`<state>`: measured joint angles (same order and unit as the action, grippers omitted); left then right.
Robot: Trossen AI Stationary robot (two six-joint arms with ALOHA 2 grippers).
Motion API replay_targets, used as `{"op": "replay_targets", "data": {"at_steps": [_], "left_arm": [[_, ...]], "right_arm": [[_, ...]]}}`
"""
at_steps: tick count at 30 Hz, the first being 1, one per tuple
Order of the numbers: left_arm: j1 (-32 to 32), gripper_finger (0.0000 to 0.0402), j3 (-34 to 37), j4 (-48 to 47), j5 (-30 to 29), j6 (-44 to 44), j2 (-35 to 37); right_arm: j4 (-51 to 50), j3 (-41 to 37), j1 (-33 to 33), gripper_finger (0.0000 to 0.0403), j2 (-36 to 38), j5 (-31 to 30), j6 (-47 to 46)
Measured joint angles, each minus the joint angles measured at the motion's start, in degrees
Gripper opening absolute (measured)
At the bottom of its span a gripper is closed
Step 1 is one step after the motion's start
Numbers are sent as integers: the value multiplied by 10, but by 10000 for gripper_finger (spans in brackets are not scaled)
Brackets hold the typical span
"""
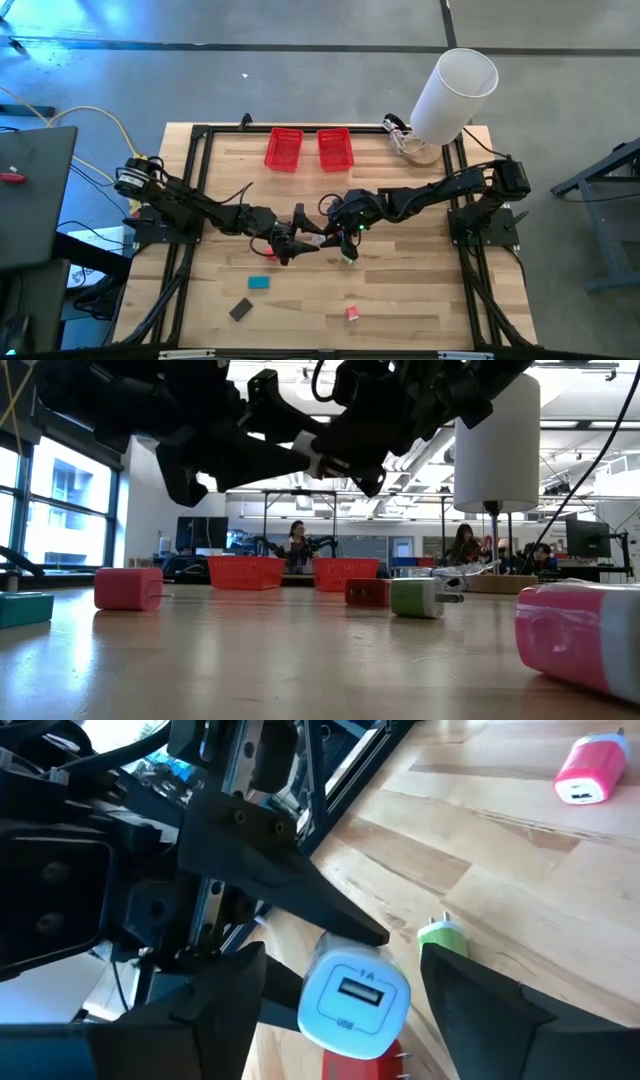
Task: Pick & Place Office items
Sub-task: Put the white charger adapter into the left red bin
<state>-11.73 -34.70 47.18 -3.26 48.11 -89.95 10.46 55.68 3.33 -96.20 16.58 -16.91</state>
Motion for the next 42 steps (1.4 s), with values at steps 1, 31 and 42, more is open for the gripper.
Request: {"op": "replay_targets", "data": {"at_steps": [1, 31, 42], "left_arm": [[0, 254, 0, 0, 0, 0, 0], [0, 124, -1, -7, 19, 53, 0], [-1, 128, 0, -17, 6, 16, 0]], "right_arm": [[0, 0, 0, 128, 0, 0, 0], [-1, 0, 0, 128, 0, 14, -2], [3, 0, -4, 178, 0, 16, 22]]}}
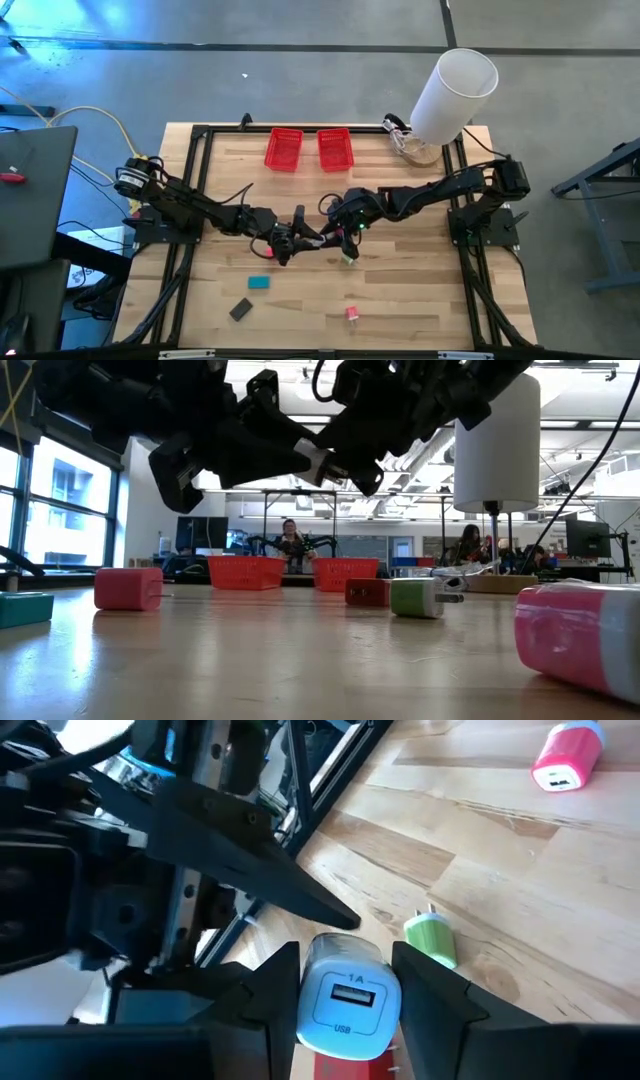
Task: Pick & Place Office items
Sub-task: Put the white charger adapter into the left red bin
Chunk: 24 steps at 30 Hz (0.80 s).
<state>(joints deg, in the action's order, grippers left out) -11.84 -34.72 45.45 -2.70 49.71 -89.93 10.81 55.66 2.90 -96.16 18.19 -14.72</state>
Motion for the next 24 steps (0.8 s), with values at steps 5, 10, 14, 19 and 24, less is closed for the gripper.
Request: {"op": "replay_targets", "data": {"at_steps": [5, 10, 14, 19, 24], "left_arm": [[-8, 128, 0, -2, -8, 5, 0], [-9, 128, 0, -3, -20, 5, 0], [-9, 128, 0, -4, -21, -3, 0], [-9, 128, 1, 1, -21, -38, 0], [-9, 128, 1, 11, -21, -103, 0]], "right_arm": [[10, 0, 0, 188, 0, -35, -18], [9, 0, 0, 213, 0, -59, -44], [4, 0, 0, 253, 0, -78, -45], [3, 0, 3, 299, 2, -94, 0], [-1, 0, 11, 315, 9, -113, 44]]}}
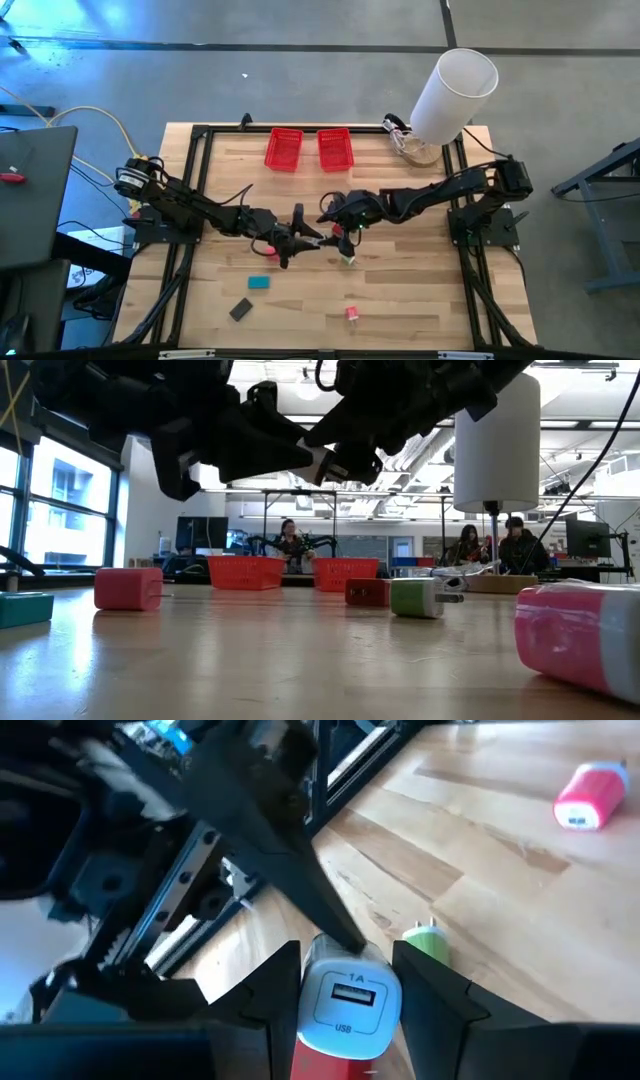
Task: Pick & Place Office items
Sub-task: Put the white charger adapter into the left red bin
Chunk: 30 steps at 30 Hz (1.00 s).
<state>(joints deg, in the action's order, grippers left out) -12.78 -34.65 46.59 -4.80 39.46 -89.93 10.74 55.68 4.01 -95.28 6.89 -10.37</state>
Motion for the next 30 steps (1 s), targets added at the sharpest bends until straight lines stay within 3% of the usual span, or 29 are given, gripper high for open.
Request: {"op": "replay_targets", "data": {"at_steps": [7, 20, 30], "left_arm": [[0, 128, 0, 10, -2, -43, 2], [14, 128, -1, 19, -11, -162, 15], [45, 128, 0, 11, -15, -314, 93]], "right_arm": [[-33, 0, 0, 314, 20, -16, 21], [-151, 0, 53, 314, 100, -199, 57], [-190, 0, 124, 313, 132, -281, 68]]}}
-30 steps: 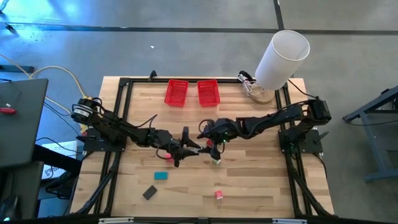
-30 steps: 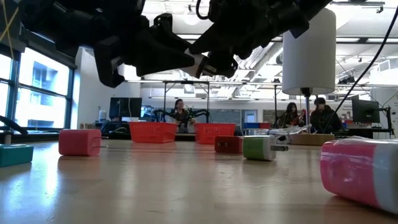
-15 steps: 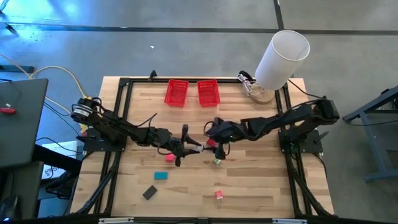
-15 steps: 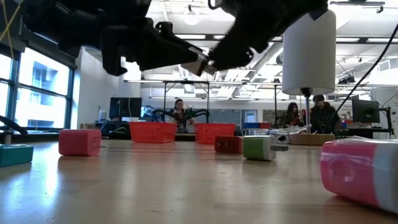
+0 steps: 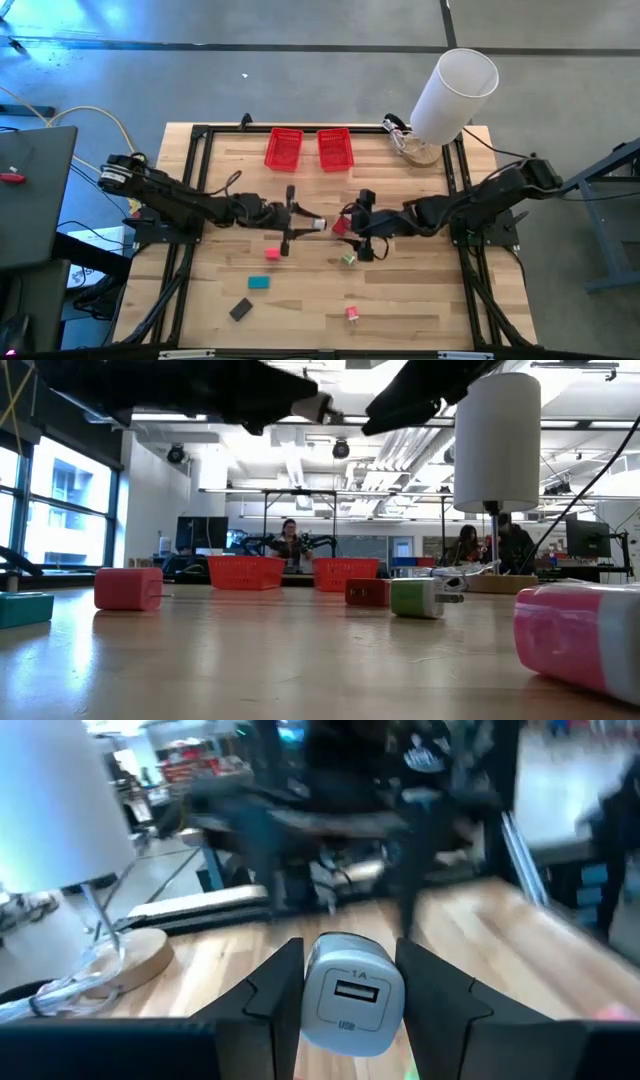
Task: Pick & Place Office items
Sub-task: Put the white charger adapter into the left red bin
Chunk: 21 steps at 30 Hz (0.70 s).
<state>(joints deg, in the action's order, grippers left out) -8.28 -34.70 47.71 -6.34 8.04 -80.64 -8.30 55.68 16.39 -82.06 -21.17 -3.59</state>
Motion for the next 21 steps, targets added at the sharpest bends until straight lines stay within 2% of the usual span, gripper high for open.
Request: {"op": "replay_targets", "data": {"at_steps": [7, 10, 15, 21], "left_arm": [[31, 128, 0, -3, 5, -32, 22], [42, 128, 0, 2, 8, -77, 22], [67, 128, 0, 16, 71, -136, 23], [91, 128, 1, 44, 144, -241, 23]], "right_arm": [[37, 0, 38, 313, -10, 5, -24], [79, 1, 44, 313, -20, 1, -19], [108, 1, 46, 313, -31, -11, 4], [121, 0, 46, 313, -45, -58, -11]]}}
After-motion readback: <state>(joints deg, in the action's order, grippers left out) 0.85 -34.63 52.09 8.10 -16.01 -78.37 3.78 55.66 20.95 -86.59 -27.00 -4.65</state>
